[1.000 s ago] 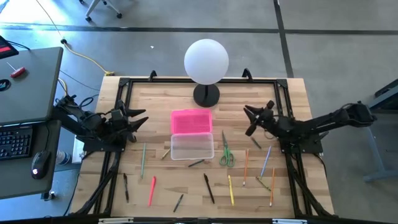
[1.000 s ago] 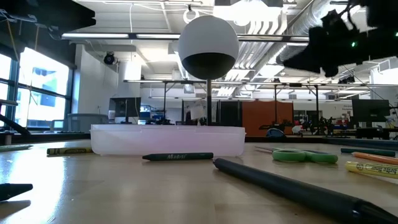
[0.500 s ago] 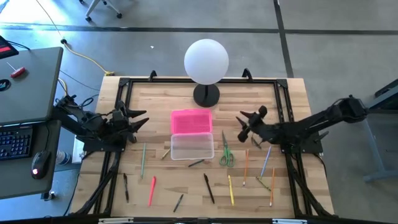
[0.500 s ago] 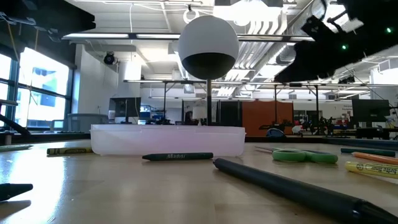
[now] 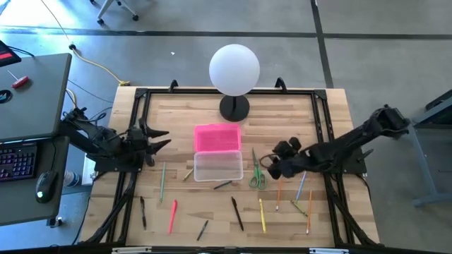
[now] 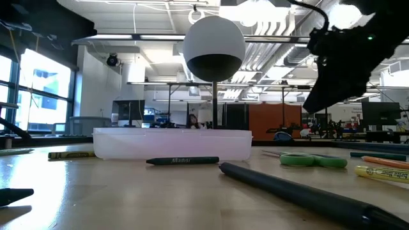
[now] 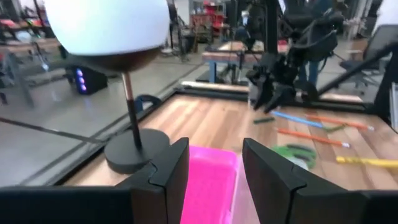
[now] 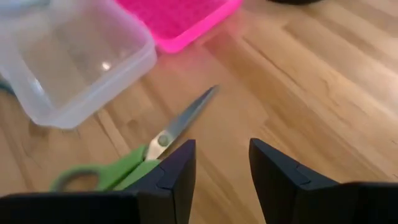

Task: Pick & place school supplies into a supply box
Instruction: Put the top green crayon into the pink supply box

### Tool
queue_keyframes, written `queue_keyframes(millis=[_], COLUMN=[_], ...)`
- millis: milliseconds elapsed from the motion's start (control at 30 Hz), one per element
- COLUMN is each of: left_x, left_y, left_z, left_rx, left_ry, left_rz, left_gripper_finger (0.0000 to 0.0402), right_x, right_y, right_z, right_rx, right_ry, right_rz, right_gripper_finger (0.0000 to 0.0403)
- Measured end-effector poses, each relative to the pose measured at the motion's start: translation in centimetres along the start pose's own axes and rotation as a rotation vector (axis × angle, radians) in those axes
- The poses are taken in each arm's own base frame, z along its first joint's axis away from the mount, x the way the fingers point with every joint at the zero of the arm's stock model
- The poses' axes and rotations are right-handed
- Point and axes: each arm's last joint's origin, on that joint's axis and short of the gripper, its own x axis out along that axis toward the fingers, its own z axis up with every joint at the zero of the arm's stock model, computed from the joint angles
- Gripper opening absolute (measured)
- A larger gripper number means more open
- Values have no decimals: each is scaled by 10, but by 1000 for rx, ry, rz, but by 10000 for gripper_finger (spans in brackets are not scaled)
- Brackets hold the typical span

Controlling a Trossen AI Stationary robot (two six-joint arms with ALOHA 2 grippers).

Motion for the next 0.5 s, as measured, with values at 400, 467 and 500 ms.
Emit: queue_keyframes(millis=[400, 467, 500], left_x=[0, 0, -1], left_y=[0, 0, 0], left_z=[-10, -12, -13], left_rx=[-76, -86, -92], left_ry=[79, 95, 102], left_rz=[-33, -29, -27], left_gripper_finger=[178, 179, 179], right_x=[-21, -18, -16], right_y=[-6, -2, -1], right_z=[-45, -49, -51], right_rx=[-65, -85, -103], right_ry=[23, 9, 13], right_rz=[-161, -163, -167], right_gripper_finger=[129, 129, 129])
